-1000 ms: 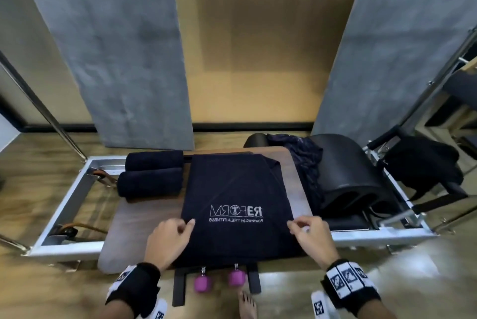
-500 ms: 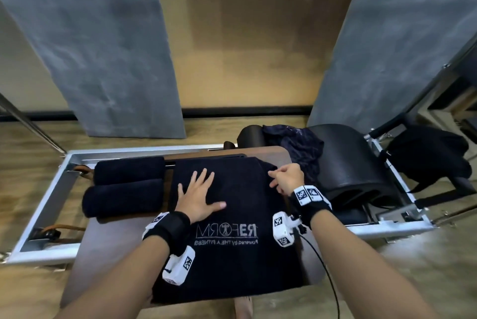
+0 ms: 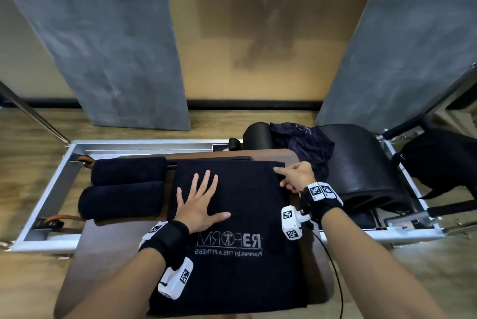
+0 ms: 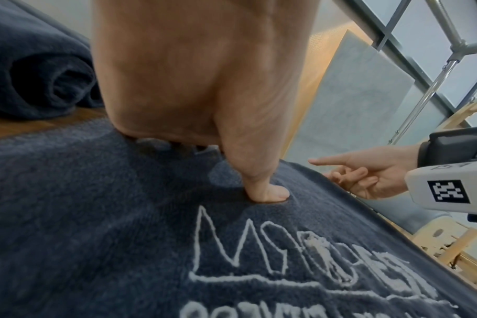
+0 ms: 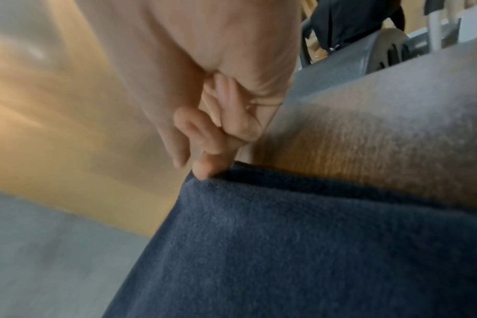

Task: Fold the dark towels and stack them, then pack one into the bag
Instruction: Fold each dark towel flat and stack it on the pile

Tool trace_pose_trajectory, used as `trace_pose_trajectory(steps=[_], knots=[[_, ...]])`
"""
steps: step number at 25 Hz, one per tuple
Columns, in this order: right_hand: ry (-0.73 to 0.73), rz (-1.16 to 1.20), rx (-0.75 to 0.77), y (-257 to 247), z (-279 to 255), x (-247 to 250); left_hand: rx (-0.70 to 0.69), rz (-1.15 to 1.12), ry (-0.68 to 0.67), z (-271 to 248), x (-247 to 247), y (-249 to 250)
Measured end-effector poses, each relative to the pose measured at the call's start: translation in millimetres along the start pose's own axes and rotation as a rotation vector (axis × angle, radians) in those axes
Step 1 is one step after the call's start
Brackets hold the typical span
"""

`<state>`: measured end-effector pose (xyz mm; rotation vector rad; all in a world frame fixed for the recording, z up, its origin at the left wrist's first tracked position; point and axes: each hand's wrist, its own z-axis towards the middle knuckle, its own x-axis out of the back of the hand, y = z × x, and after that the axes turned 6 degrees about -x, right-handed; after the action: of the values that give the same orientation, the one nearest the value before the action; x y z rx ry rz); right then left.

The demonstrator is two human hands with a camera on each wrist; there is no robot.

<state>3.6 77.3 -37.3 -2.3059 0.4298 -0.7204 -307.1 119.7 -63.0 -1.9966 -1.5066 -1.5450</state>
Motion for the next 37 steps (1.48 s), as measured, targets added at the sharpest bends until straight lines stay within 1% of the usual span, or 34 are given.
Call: trace_pose_trajectory(steps=[1, 2, 4, 5, 6, 7, 10, 13, 15, 17, 19, 22, 26, 28, 31, 34, 37], knots=[[-0.002, -0.01, 0.002, -1, 2, 1, -0.002, -0.005, 0.002, 0, 0, 0], [0.035, 0.024, 0.007, -1, 4, 1, -0.002, -0.01, 0.005, -1, 0, 0], [0.176, 0.124, 0.039, -1, 5, 3, -0.006, -0.018, 0.003, -2, 0, 0], [0.218, 0.152, 0.057, 1, 3, 5, -0.01, -0.02, 0.005, -4, 1, 1], [0.216, 0.157, 0.073, 3, -1, 5, -0.018, -0.02, 0.018, -5, 2, 2], [0.172, 0.149, 0.088, 8, -6, 5, -0.031, -0.022, 0.041, -8, 3, 3], [-0.023, 0.095, 0.146, 28, -29, 3, -0.086, -0.03, 0.152, -27, -3, 5], [-0.152, 0.009, 0.266, 61, -69, 1, -0.139, -0.054, 0.267, -62, -21, 5], [-0.156, -0.065, 0.368, 85, -97, 1, -0.184, -0.008, 0.365, -91, -34, 3], [-0.086, -0.164, 0.501, 108, -119, 4, -0.229, 0.019, 0.428, -114, -47, 0], [-0.057, -0.263, 0.633, 130, -141, 7, -0.253, -0.058, 0.426, -140, -60, -5], [-0.064, -0.42, 0.724, 165, -174, 10, -0.272, -0.111, 0.416, -174, -79, -14], [-0.132, -0.68, 0.784, 207, -201, 12, -0.236, 0.019, 0.338, -205, -92, -24], [-0.12, -0.776, 0.841, 221, -204, 16, -0.219, 0.047, 0.332, -214, -93, -27], [-0.093, -0.766, 0.883, 232, -204, 24, -0.228, -0.034, 0.332, -219, -89, -30], [-0.08, -0.713, 0.891, 233, -205, 31, -0.225, -0.105, 0.382, -221, -87, -33], [-0.071, -0.607, 0.838, 225, -203, 34, -0.24, -0.093, 0.429, -218, -86, -35]])
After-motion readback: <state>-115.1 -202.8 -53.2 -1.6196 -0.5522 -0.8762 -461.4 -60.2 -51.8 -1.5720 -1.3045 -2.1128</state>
